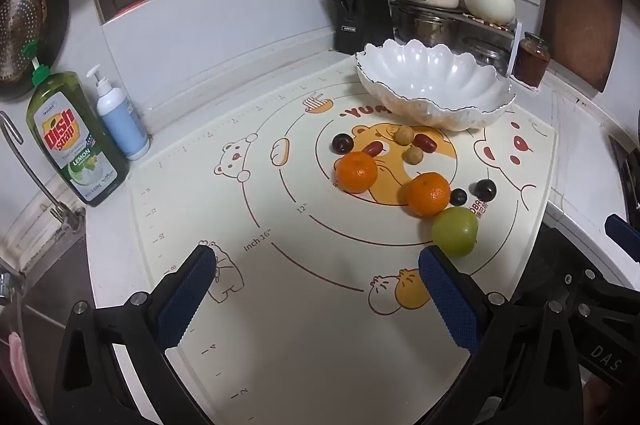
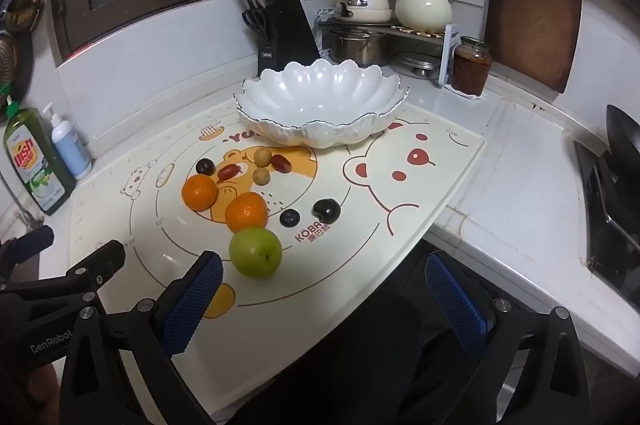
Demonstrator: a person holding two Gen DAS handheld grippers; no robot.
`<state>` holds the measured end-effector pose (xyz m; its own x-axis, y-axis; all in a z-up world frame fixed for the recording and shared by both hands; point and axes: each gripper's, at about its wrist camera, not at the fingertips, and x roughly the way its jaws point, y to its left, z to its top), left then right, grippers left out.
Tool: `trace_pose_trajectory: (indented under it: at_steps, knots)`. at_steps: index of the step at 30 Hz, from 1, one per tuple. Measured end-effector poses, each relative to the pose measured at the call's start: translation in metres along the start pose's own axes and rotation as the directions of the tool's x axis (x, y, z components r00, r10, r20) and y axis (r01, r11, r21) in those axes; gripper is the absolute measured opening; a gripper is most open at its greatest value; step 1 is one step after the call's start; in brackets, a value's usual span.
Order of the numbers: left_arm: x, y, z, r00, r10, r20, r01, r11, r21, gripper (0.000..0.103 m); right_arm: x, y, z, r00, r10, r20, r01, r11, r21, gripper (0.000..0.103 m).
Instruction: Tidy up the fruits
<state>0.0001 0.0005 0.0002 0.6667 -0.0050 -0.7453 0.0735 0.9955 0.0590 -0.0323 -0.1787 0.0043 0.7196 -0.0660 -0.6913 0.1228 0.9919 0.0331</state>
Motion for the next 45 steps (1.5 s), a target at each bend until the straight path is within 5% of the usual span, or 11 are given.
trace_pose_trajectory:
  at_steps: [45]
  knots:
    - [-0.005,-0.008,-0.002,1.0,0.012,0.015,-0.012,0.999,0.043,0.103,-0.003,-0.01,-0.003,1.0,-0.01,0.003,0.01,1.0,0.029,0.103]
